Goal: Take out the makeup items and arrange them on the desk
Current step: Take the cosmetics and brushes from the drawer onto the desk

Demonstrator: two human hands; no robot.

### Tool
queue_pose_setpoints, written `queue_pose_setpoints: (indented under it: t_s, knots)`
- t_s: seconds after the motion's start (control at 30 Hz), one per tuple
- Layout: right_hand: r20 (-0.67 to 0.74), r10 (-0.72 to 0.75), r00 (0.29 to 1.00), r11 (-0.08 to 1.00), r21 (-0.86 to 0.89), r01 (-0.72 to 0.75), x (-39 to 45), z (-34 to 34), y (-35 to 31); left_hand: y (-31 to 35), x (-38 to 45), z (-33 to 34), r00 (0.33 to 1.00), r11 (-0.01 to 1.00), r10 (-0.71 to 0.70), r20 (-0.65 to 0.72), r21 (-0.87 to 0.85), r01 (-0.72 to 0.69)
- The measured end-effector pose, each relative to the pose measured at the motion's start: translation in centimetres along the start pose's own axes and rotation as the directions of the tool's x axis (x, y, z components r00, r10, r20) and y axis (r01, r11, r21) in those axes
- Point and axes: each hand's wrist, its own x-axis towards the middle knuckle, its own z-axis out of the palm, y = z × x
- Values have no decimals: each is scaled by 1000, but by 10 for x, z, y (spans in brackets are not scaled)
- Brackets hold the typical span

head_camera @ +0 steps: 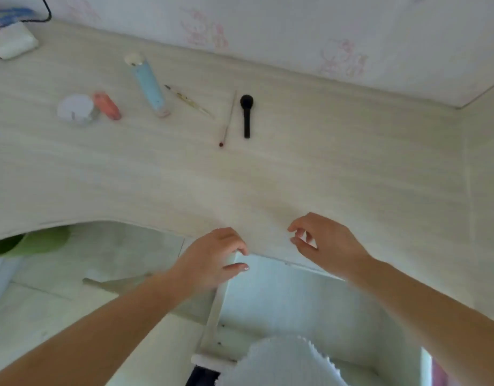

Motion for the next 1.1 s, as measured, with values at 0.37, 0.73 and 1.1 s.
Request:
queue_pose_setpoints:
  t_s: [0.37,0.73,1.1]
  knots:
    - [433,11,901,987,-149,60,-185,97,68,55,-93,111,856,951,-9,516,270,-153]
    - [329,-38,943,939,-311,147,-219,112,78,78,-99,123,924,790,-10,383,570,-228]
    - [-69,-22,997,899,-437,-11,-203,116,84,84,-69,122,991,697,-56,123,716,-49]
